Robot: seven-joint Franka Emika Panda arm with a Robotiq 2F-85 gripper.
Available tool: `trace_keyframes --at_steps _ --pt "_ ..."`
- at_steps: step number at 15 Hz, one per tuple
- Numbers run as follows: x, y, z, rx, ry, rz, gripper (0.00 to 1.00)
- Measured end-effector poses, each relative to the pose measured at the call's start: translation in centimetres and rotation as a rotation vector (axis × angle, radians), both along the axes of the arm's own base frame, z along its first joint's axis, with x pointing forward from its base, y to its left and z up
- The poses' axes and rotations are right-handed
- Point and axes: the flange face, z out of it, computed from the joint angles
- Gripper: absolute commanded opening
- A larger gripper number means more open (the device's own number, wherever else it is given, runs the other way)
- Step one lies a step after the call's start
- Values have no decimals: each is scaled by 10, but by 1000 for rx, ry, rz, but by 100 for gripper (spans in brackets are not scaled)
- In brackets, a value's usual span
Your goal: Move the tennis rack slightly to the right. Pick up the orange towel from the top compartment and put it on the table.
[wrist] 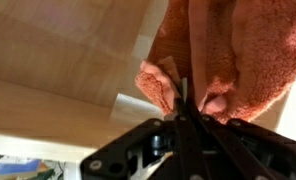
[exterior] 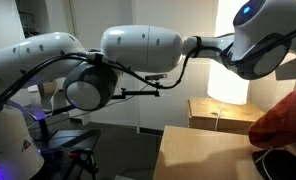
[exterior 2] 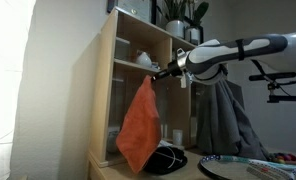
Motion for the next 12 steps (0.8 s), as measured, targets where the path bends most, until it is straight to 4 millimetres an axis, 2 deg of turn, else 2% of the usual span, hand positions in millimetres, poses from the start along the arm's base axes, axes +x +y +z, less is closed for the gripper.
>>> trace_keyframes --at_steps 5,12 --pt "-7 -11 42 53 -75 54 2" --pt "-12 -36 56 117 -129 90 2"
